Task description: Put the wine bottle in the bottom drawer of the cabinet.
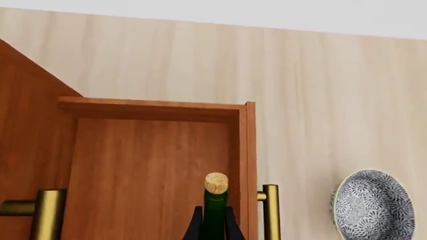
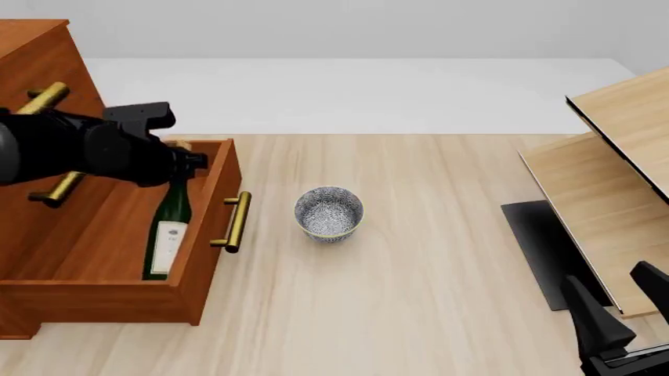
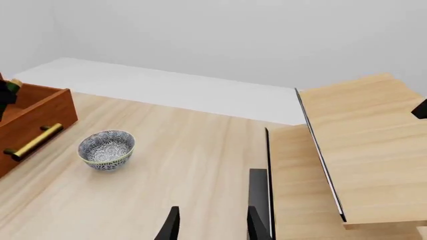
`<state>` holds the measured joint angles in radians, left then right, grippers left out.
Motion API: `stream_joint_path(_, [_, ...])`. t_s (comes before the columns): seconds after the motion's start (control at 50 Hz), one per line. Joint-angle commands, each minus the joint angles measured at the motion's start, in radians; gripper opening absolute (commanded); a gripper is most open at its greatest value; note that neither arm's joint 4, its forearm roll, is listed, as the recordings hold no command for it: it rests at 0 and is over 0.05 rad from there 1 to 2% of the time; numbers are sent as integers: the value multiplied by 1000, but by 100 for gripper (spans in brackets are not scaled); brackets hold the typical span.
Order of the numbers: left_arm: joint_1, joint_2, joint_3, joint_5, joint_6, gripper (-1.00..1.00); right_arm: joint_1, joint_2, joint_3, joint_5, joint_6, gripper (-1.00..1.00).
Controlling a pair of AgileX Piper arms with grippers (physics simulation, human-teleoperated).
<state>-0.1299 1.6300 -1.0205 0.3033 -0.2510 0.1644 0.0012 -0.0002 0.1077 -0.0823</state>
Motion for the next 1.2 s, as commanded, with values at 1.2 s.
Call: stream_joint_path(1.2, [21, 120, 55, -44, 35, -100, -4, 1, 0, 4, -5, 100])
